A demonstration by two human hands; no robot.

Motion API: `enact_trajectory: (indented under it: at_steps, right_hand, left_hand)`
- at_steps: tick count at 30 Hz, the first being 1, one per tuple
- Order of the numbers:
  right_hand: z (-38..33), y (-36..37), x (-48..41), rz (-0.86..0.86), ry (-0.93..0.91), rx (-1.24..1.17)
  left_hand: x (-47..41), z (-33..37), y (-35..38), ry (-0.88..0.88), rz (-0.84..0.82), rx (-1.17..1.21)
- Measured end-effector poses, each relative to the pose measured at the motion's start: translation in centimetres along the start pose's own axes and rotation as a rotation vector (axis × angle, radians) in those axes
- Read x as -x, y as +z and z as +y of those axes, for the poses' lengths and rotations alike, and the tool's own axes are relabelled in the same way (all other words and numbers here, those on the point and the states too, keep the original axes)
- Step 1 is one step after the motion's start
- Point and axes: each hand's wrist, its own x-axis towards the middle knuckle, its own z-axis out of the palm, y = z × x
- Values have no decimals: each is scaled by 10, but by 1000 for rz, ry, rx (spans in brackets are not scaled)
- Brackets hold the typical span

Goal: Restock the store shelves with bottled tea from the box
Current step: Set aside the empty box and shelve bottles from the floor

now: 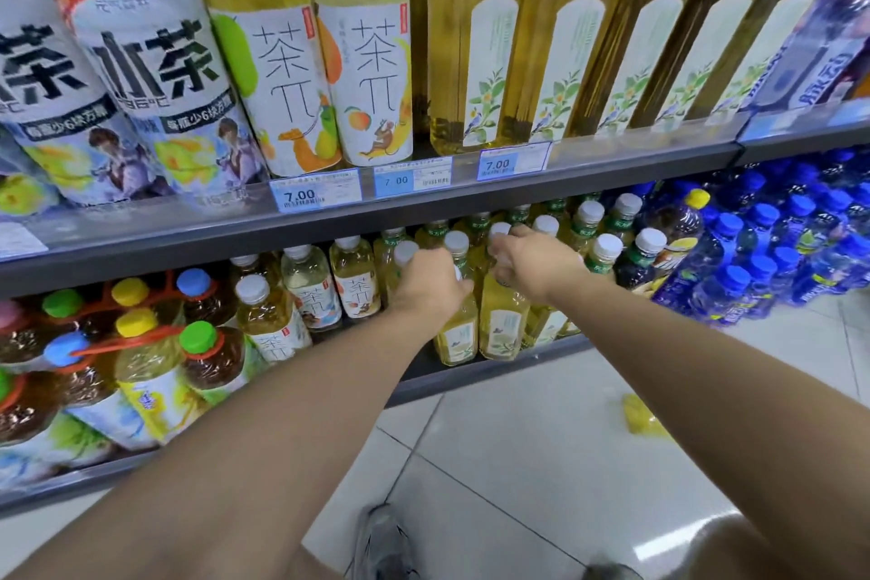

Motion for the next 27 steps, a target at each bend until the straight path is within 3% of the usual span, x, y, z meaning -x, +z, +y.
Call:
enact_trajectory:
  at_steps: [6, 13, 18, 23, 27]
  right_hand:
    - [10, 9, -7, 63, 143, -211]
    - [19, 11, 0, 104, -27, -206]
    - [32, 35, 7, 14, -77, -214]
    - [31, 43, 2, 20, 51, -289]
    - [31, 46, 7, -20, 128, -357]
  left_hand:
    - [-3, 4, 19, -20, -30, -27]
    - [-10, 19, 28, -16, -37, -100]
    - [-14, 17, 33, -50, -56, -108]
    - [-17, 20, 34, -50, -115, -89]
    - [-16, 14, 39, -26, -168, -219]
